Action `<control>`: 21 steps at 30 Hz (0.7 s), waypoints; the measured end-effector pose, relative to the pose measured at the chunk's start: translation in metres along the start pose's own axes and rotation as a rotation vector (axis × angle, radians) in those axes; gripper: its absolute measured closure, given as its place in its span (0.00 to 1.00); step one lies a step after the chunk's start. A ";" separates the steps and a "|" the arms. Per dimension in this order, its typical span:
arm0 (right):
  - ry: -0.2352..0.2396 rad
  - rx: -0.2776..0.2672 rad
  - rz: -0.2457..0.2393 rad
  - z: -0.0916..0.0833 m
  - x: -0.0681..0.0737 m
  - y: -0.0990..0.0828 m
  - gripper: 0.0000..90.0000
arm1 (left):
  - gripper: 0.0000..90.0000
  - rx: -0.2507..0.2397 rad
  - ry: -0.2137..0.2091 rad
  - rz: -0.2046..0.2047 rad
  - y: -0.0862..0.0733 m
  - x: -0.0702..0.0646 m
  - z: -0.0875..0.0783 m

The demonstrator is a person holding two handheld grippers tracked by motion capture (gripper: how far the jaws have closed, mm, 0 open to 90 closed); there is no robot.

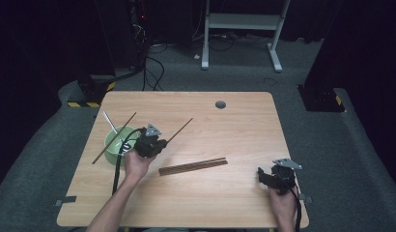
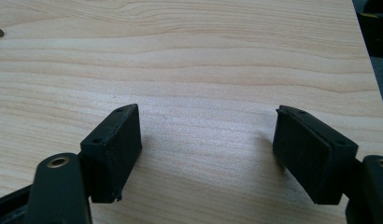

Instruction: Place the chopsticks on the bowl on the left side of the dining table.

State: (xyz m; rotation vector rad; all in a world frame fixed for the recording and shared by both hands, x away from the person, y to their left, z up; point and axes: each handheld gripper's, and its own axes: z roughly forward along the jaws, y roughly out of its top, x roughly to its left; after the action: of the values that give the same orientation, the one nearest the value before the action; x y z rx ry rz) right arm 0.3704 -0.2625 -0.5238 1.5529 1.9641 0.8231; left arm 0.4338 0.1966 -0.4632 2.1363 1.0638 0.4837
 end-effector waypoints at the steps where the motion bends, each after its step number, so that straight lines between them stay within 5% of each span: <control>1: 0.000 0.000 0.000 0.000 0.000 0.000 0.26 | 0.94 -0.002 0.001 0.002 0.000 0.001 -0.001; 21: 0.000 0.000 0.000 0.000 0.000 0.000 0.26 | 0.94 -0.027 0.041 -0.029 -0.004 0.015 -0.025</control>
State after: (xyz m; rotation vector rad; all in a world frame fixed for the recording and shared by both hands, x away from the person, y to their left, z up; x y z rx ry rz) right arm 0.3703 -0.2624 -0.5238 1.5528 1.9642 0.8232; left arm 0.4261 0.2210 -0.4489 2.0933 1.1035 0.5277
